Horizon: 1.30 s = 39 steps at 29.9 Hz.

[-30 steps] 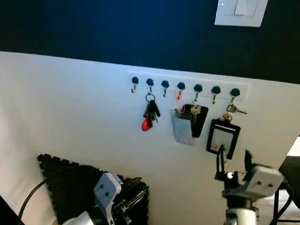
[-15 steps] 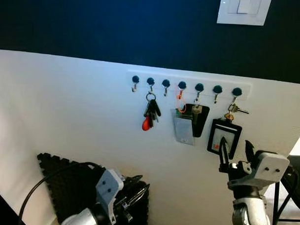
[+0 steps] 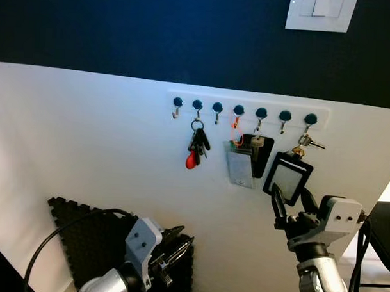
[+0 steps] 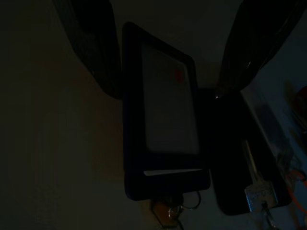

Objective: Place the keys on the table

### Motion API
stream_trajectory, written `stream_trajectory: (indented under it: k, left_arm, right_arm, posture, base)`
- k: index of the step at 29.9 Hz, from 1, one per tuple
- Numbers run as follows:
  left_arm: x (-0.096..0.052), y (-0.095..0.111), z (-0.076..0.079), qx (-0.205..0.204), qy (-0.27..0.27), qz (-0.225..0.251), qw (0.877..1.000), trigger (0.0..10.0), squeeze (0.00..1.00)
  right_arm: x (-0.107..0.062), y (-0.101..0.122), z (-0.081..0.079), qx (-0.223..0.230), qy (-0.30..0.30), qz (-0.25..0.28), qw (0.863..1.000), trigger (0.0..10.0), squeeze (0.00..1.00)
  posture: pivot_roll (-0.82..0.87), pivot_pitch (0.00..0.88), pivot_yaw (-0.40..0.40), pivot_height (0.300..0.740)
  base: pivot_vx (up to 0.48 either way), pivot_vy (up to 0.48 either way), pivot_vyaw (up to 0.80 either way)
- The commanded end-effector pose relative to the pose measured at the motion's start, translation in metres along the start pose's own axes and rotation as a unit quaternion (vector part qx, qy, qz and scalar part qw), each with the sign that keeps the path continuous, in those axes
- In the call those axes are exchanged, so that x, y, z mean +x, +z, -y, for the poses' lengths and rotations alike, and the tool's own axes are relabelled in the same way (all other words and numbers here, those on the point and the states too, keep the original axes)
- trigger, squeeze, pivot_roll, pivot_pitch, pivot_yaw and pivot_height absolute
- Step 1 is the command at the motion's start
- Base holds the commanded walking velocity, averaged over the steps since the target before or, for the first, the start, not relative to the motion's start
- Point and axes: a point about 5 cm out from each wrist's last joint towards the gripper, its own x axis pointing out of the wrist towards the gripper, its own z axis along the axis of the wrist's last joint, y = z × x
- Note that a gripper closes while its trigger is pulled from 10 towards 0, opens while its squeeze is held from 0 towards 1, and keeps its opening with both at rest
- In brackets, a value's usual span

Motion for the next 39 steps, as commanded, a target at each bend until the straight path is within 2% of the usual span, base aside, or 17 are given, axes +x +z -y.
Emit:
stream_trajectory:
  k: [1, 2, 3, 5, 6, 7, 11, 21, 22, 23, 24, 25, 30, 31, 32, 33, 39]
  left_arm:
    - [0.0, 0.002, 0.001, 0.006, -0.002, -0.001, 1.0, 10.0, 0.0]
    - [0.0, 0.003, 0.001, 0.006, -0.001, -0.001, 1.0, 10.0, 0.0]
    - [0.001, 0.003, 0.001, 0.006, 0.0, 0.0, 1.0, 10.0, 0.0]
    - [0.001, 0.003, 0.001, 0.006, 0.001, 0.0, 1.0, 10.0, 0.0]
    - [0.001, 0.003, 0.0, 0.006, 0.003, -0.001, 1.0, 10.0, 0.0]
    - [0.001, 0.003, 0.0, 0.006, 0.003, -0.001, 1.0, 10.0, 0.0]
    - [0.003, 0.004, 0.0, 0.01, 0.008, -0.001, 1.0, 10.0, 0.0]
    - [0.004, 0.009, 0.0, 0.005, 0.002, 0.013, 1.0, 10.0, 0.0]
    - [0.005, 0.013, 0.002, 0.003, -0.006, 0.021, 1.0, 10.0, 0.0]
    - [0.005, 0.013, 0.002, 0.003, -0.006, 0.021, 1.0, 10.0, 0.0]
    - [0.006, 0.015, 0.003, 0.002, -0.01, 0.024, 1.0, 10.0, 0.0]
    - [0.007, 0.017, 0.003, 0.002, -0.014, 0.027, 1.0, 10.0, 0.0]
    - [0.01, 0.022, 0.005, 0.006, -0.02, 0.035, 0.999, 10.0, 0.0]
    - [0.011, 0.023, 0.005, 0.007, -0.02, 0.038, 0.999, 10.0, 0.0]
    - [0.011, 0.023, 0.005, 0.007, -0.02, 0.038, 0.999, 10.0, 0.0]
    - [0.012, 0.024, 0.005, 0.008, -0.02, 0.04, 0.999, 10.0, 0.0]
    - [0.014, 0.029, 0.005, 0.012, -0.02, 0.048, 0.999, 10.0, 0.0]
  right_arm:
    - [-0.001, -0.002, -0.001, 0.002, 0.008, -0.01, 1.0, 10.0, 0.0]
    - [-0.001, -0.001, -0.002, 0.002, 0.016, -0.01, 1.0, 10.0, 0.0]
    - [-0.002, -0.001, -0.004, 0.0, 0.024, -0.009, 1.0, 8.4, 0.0]
    - [-0.002, -0.001, -0.005, 0.0, 0.03, -0.009, 1.0, 8.4, 0.0]
    - [-0.003, 0.0, -0.007, -0.002, 0.036, -0.007, 0.999, 6.2, 0.0]
    - [-0.003, 0.0, -0.007, -0.002, 0.036, -0.007, 0.999, 6.2, 0.0]
    - [-0.003, 0.006, -0.012, -0.001, 0.039, 0.013, 0.999, 0.0, 0.0]
    - [-0.002, 0.006, -0.017, -0.001, 0.044, 0.019, 0.999, 0.0, 0.0]
    - [-0.002, 0.007, -0.016, -0.005, 0.042, 0.018, 0.999, 3.2, 0.0]
    - [-0.002, 0.007, -0.016, -0.005, 0.042, 0.018, 0.999, 3.2, 0.0]
    - [-0.002, 0.007, -0.016, -0.008, 0.039, 0.017, 0.999, 9.2, 0.0]
    - [-0.001, 0.007, -0.015, -0.011, 0.037, 0.017, 0.999, 10.0, 0.0]
    - [-0.001, 0.008, -0.013, -0.018, 0.027, 0.018, 0.999, 10.0, 0.0]
    - [-0.001, 0.009, -0.012, -0.018, 0.023, 0.022, 0.999, 7.4, 0.0]
    - [-0.001, 0.009, -0.012, -0.018, 0.023, 0.022, 0.999, 7.4, 0.0]
    - [-0.001, 0.01, -0.011, -0.017, 0.021, 0.025, 0.999, 0.0, 0.0]
    - [-0.001, 0.015, -0.01, -0.022, 0.017, 0.038, 0.999, 0.0, 0.0]
  posture:
    - [0.05, 0.065, 0.008, 0.74]
    - [0.05, 0.066, 0.008, 0.74]
    - [0.05, 0.068, 0.009, 0.74]
    - [0.05, 0.068, 0.009, 0.74]
    - [0.05, 0.068, 0.009, 0.74]
    - [0.05, 0.068, 0.009, 0.74]
    - [0.05, 0.071, 0.012, 0.74]
    - [0.05, 0.071, 0.012, 0.74]
    - [0.05, 0.071, 0.012, 0.74]
    - [0.05, 0.071, 0.012, 0.74]
    - [0.05, 0.071, 0.012, 0.74]
    - [0.05, 0.071, 0.011, 0.74]
    - [0.05, 0.07, 0.011, 0.74]
    - [0.05, 0.069, 0.012, 0.74]
    - [0.05, 0.069, 0.012, 0.74]
    - [0.05, 0.07, 0.013, 0.74]
    - [0.05, 0.074, 0.015, 0.74]
  base:
    - [0.0, 0.0, 0.0]
    - [0.0, 0.0, 0.0]
    - [0.0, 0.0, 0.0]
    - [0.0, 0.0, 0.0]
    - [0.0, 0.0, 0.0]
    - [0.0, 0.0, 0.0]
    - [0.0, 0.0, 0.0]
    - [0.0, 0.0, 0.0]
    - [0.0, 0.0, 0.0]
    - [0.0, 0.0, 0.0]
    - [0.0, 0.0, 0.0]
    - [0.0, 0.0, 0.0]
    - [0.0, 0.0, 0.0]
    - [0.0, 0.0, 0.0]
    - [0.0, 0.0, 0.0]
    - [0.0, 0.0, 0.0]
    - [0.0, 0.0, 0.0]
